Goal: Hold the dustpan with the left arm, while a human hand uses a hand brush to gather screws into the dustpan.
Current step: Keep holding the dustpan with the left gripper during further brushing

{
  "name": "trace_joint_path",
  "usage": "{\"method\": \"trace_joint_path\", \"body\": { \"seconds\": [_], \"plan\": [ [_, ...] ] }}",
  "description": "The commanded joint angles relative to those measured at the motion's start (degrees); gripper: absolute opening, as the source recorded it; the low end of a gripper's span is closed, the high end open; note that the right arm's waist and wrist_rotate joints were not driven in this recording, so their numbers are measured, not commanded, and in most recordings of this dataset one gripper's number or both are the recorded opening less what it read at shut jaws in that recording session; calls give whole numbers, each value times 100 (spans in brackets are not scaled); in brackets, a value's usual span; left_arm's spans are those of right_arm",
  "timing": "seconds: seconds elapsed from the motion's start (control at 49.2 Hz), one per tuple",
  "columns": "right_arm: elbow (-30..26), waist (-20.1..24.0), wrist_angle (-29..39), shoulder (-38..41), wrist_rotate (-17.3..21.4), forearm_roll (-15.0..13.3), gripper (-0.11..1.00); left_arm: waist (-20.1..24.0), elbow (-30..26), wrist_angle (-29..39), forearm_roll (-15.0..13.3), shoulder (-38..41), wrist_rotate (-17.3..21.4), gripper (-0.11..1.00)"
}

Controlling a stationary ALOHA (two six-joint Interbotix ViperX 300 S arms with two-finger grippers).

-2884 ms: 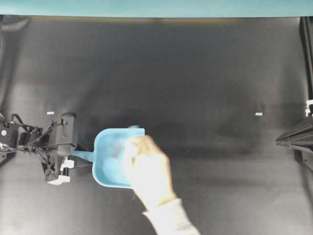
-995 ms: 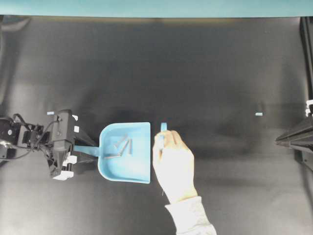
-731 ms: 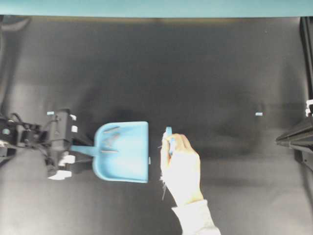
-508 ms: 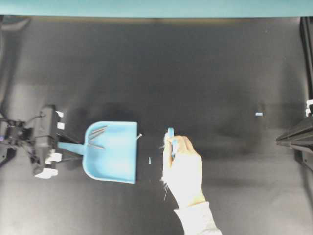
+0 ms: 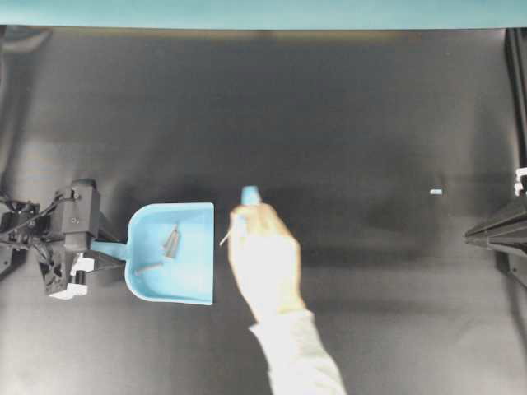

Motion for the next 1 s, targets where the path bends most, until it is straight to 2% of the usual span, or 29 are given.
{"method": "trace_joint_path", "body": {
  "seconds": [0.0, 0.162, 0.386, 0.589, 0.812, 0.975],
  "plan": [
    [-26, 0, -53, 18, 0, 9, 0, 18, -97, -53, 18, 53, 0, 30],
    [-26, 0, -53, 18, 0, 9, 0, 149, -149, -378, 18, 308, 0, 30],
    [-26, 0, -53, 18, 0, 0, 0, 202, -105, -1819, 18, 826, 0, 30],
    [-26, 0, -53, 18, 9, 9, 0, 229, -132, -2646, 18, 1354, 18, 30],
    [-26, 0, -53, 18, 0, 9, 0, 272, 0, -4061, 9, 1433, 123, 30],
    [-26, 0, -44, 18, 0, 9, 0, 308, 79, -4447, 9, 1424, 202, 30]
  ]
}}
